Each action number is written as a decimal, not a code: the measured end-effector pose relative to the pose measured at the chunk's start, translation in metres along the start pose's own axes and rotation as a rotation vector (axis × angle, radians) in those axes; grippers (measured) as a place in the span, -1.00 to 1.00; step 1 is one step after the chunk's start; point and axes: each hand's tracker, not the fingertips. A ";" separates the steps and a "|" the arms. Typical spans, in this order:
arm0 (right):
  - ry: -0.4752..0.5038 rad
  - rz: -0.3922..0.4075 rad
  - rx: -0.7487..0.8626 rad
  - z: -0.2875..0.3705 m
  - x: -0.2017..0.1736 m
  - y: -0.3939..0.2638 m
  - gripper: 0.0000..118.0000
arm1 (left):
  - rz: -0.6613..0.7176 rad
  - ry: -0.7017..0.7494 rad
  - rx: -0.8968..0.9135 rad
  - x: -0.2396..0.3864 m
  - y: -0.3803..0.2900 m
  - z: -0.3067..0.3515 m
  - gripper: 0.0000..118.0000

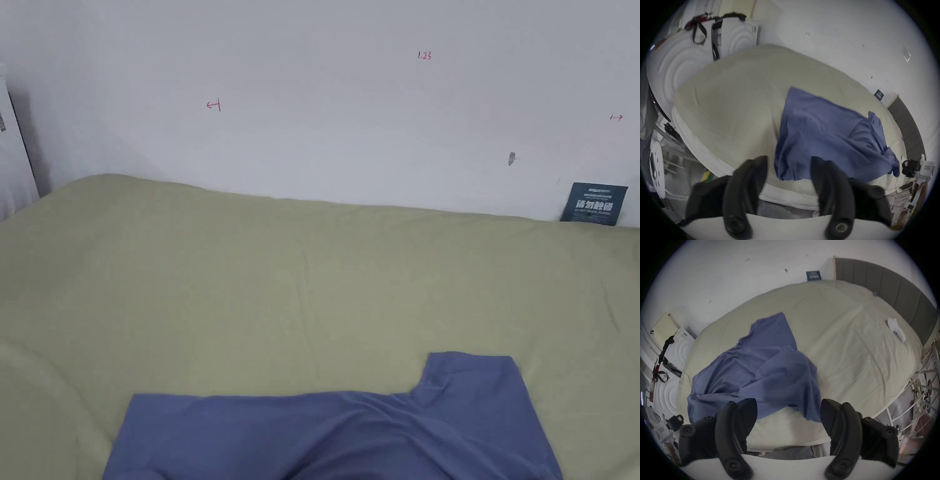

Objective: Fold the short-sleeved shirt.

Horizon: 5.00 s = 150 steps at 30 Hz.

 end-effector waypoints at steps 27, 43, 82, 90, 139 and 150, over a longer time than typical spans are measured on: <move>0.110 0.363 0.260 0.001 -0.171 -0.036 -0.99 | -0.308 -0.206 0.207 0.122 0.018 0.011 -1.00; 0.113 0.254 0.234 -0.016 -0.113 0.026 -0.98 | -0.151 -0.030 -0.209 0.042 0.201 -0.215 0.20; -0.005 0.241 -0.307 -0.273 -0.045 0.245 -0.08 | -0.226 -0.083 -0.229 0.056 0.163 -0.219 -1.00; 0.072 0.276 -0.228 -0.235 -0.057 0.236 -0.99 | -0.243 -0.098 -0.228 0.058 0.164 -0.214 -1.00; 0.132 0.075 -0.091 0.002 0.082 0.021 0.45 | -0.171 -0.170 -0.182 -0.055 0.011 -0.021 0.02; 0.027 0.302 0.385 0.110 -0.084 0.035 0.49 | -0.224 -0.256 0.267 0.077 0.071 0.077 0.02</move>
